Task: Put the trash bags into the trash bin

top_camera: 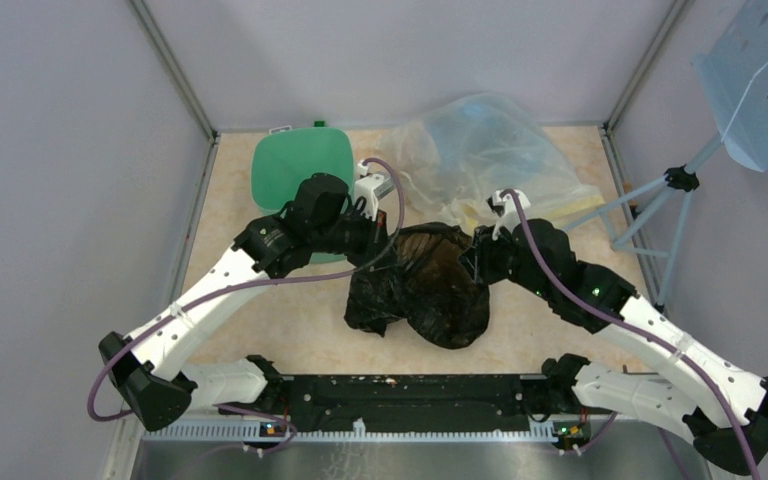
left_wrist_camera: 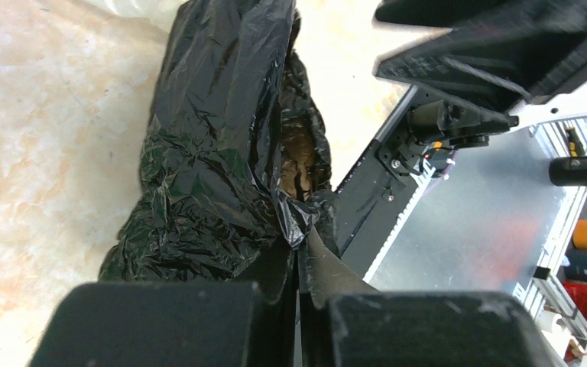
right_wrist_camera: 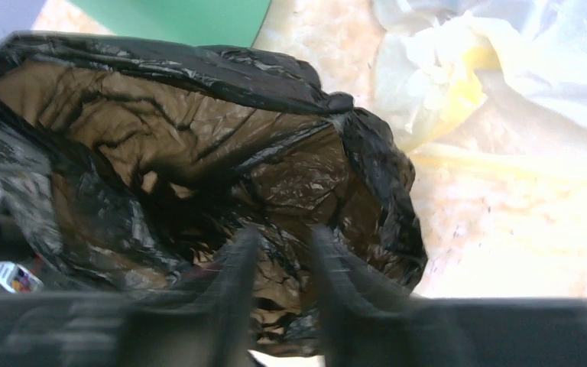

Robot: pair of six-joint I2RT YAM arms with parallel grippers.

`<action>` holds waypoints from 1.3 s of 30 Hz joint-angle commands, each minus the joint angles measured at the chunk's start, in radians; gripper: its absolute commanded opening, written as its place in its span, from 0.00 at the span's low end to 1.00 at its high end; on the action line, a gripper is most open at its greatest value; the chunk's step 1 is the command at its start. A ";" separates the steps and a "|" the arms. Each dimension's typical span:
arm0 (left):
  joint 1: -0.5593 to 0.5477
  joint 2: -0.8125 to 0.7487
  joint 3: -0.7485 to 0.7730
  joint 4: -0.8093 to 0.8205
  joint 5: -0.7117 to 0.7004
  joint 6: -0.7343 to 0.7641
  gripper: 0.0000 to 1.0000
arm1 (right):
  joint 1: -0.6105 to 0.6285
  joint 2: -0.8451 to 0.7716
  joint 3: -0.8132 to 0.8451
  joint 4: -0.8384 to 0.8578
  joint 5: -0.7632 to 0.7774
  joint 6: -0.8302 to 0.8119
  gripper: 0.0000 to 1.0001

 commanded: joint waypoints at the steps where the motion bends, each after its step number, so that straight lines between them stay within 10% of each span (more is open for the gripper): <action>1: 0.005 -0.007 -0.037 0.054 0.072 -0.001 0.00 | -0.004 -0.019 -0.131 0.237 -0.153 0.074 0.00; 19: 0.027 0.059 0.001 0.101 0.137 -0.091 0.00 | 0.175 0.359 -0.610 1.430 -0.166 -0.257 0.00; 39: 0.030 0.053 0.045 0.554 0.525 -0.439 0.00 | 0.180 0.657 -0.616 1.667 -0.320 -0.152 0.00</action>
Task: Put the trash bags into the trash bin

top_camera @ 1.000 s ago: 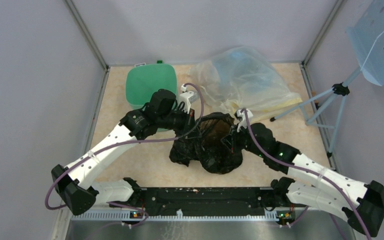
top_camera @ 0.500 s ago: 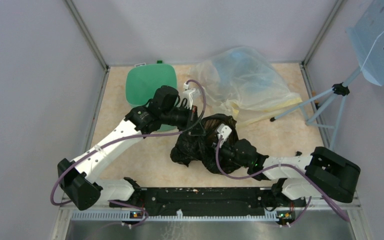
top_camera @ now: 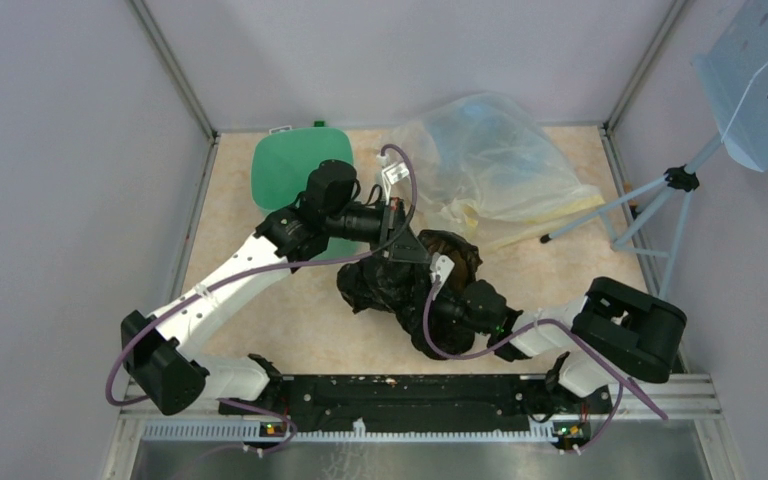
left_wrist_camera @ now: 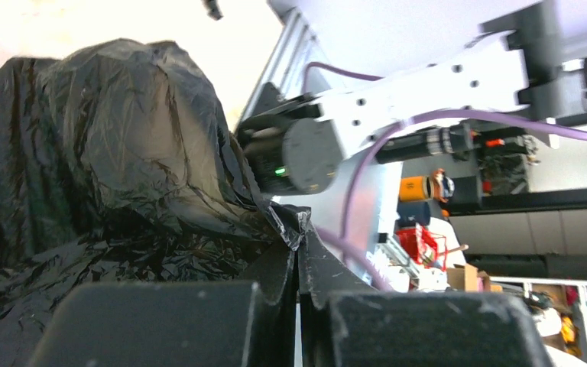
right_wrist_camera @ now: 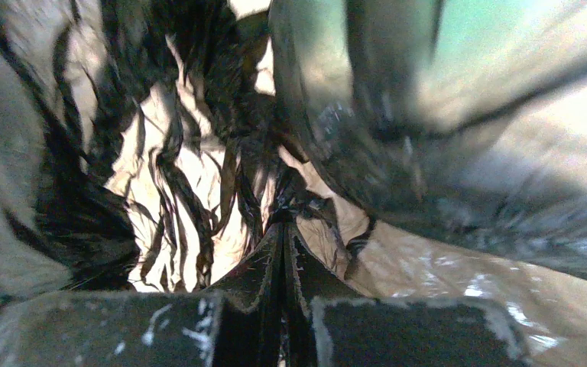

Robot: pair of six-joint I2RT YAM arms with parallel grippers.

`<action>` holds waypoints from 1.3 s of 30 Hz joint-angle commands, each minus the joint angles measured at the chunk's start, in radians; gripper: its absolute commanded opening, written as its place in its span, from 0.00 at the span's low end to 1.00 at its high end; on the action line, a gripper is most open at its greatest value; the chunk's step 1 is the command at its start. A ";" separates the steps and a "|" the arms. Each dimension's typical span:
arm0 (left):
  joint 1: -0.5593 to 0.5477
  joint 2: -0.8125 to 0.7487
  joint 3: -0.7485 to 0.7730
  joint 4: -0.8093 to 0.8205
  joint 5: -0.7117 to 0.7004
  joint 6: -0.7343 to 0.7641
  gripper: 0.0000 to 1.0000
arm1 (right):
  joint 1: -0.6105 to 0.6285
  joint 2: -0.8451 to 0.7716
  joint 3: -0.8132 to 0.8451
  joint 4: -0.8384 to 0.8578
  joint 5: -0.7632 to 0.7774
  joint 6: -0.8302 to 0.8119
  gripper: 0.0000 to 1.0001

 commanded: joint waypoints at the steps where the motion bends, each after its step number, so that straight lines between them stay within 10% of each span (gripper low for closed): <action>1: -0.003 -0.050 0.085 0.242 0.148 -0.153 0.00 | 0.009 0.033 0.032 0.044 -0.041 0.041 0.00; 17: 0.045 -0.088 0.434 0.103 0.262 -0.149 0.00 | -0.019 -0.162 0.003 -0.278 0.237 0.103 0.00; 28: 0.045 -0.096 0.261 -0.290 -0.007 0.226 0.00 | -0.167 -0.572 0.106 -0.783 0.477 0.150 0.00; 39: 0.043 -0.172 0.225 -0.364 -0.273 0.377 0.00 | -0.237 -0.486 0.325 -1.146 0.808 0.285 0.00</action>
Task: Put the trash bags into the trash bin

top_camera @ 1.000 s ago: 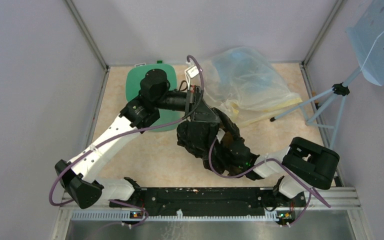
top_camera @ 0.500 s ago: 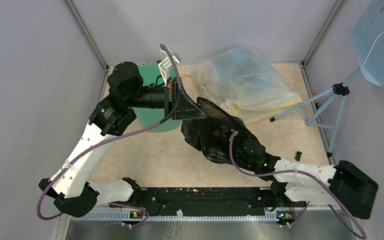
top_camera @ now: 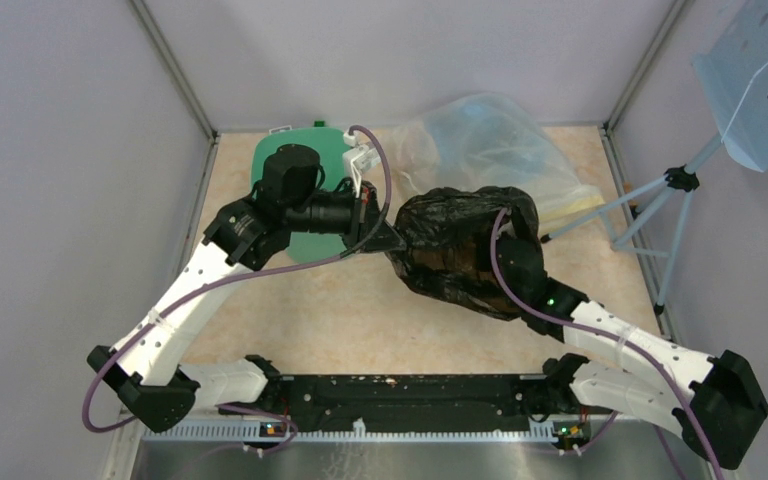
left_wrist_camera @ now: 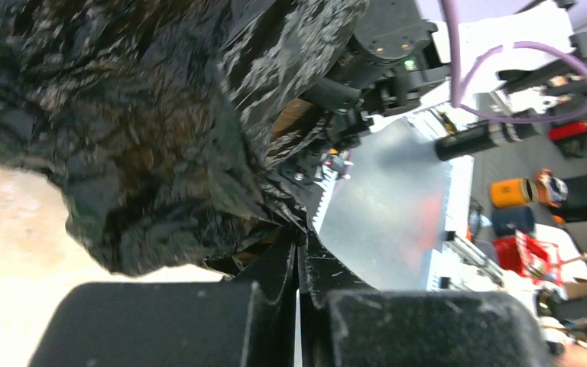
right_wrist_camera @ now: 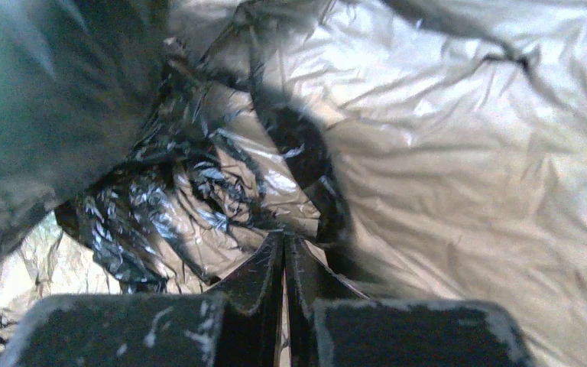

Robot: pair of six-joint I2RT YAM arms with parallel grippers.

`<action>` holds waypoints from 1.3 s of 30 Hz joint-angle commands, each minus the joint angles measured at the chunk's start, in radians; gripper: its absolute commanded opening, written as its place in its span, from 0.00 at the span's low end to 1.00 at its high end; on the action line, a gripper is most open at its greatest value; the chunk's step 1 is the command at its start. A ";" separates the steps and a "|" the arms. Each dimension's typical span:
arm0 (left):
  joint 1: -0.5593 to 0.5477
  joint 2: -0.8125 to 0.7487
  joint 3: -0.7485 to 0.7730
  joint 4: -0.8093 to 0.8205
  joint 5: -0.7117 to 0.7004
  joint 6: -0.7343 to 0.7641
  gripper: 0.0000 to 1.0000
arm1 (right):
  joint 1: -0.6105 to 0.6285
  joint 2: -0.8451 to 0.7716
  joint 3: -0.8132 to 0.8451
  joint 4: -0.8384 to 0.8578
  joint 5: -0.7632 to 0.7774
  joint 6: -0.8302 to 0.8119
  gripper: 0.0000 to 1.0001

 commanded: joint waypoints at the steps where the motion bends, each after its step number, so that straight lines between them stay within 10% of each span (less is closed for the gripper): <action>1: 0.002 -0.089 -0.017 0.006 -0.176 0.075 0.00 | -0.006 0.066 0.058 -0.167 0.133 0.082 0.00; 8: 0.004 -0.188 -0.047 0.040 -0.347 0.072 0.00 | -0.006 0.096 0.030 -0.213 0.091 0.114 0.00; 15: 0.003 -0.170 -0.160 0.088 -0.298 0.066 0.00 | -0.004 -0.055 -0.065 0.051 -0.323 -0.057 0.00; 25: 0.003 -0.158 -0.123 0.098 -0.271 0.020 0.00 | 0.016 0.025 -0.123 0.293 -0.517 0.030 0.01; 34: 0.003 -0.114 -0.092 0.139 -0.218 -0.043 0.00 | 0.099 0.202 -0.084 0.569 -0.496 -0.114 0.28; 39: 0.004 -0.082 -0.077 0.155 -0.178 -0.071 0.00 | 0.102 0.331 -0.068 0.691 -0.465 -0.095 0.25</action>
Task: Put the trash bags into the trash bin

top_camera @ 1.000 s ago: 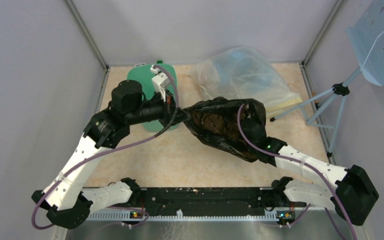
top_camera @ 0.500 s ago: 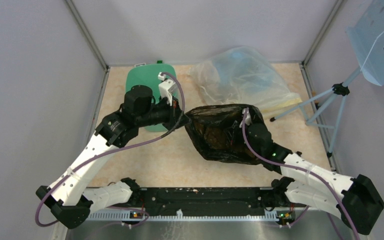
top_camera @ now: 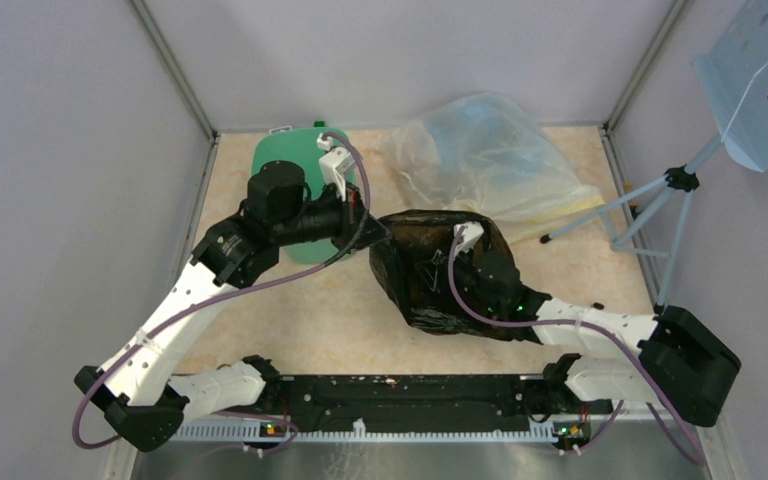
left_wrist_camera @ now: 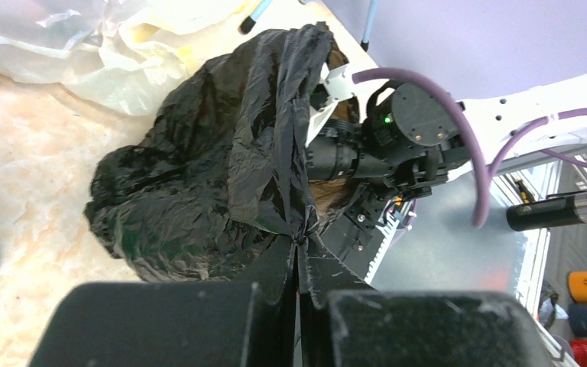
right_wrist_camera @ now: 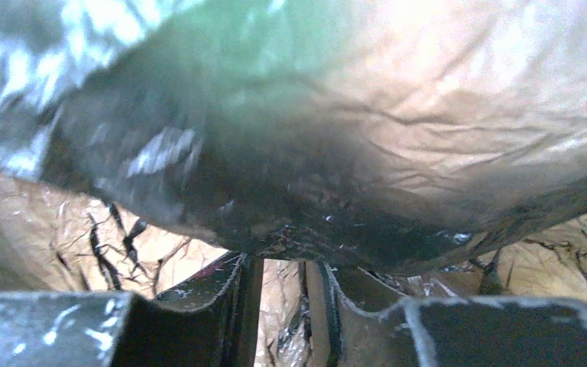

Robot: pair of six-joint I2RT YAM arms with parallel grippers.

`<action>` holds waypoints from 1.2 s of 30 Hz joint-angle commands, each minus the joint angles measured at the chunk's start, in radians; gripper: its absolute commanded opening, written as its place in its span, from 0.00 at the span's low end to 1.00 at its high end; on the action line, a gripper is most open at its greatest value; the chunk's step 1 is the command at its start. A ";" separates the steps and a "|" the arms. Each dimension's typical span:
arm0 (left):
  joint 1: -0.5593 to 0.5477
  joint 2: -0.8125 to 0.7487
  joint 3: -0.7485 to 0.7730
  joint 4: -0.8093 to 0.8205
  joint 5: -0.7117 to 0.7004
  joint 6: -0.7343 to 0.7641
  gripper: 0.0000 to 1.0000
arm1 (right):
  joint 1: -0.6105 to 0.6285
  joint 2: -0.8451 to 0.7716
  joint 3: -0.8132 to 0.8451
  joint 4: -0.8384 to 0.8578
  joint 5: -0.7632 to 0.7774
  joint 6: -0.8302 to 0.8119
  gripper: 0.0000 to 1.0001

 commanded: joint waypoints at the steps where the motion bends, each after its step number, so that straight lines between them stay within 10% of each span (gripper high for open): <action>1: 0.004 0.026 0.044 0.071 0.060 -0.046 0.00 | 0.012 0.109 0.057 0.207 0.023 -0.001 0.25; 21: 0.047 0.162 0.358 0.129 0.153 -0.154 0.00 | 0.081 0.512 0.118 0.490 -0.068 0.067 0.41; 27: 0.066 0.216 0.513 0.146 0.259 -0.198 0.00 | 0.081 0.443 0.082 0.423 -0.024 0.056 0.42; 36: 0.067 0.131 0.332 0.043 0.201 -0.070 0.00 | 0.081 0.091 0.104 -0.005 0.152 0.016 0.53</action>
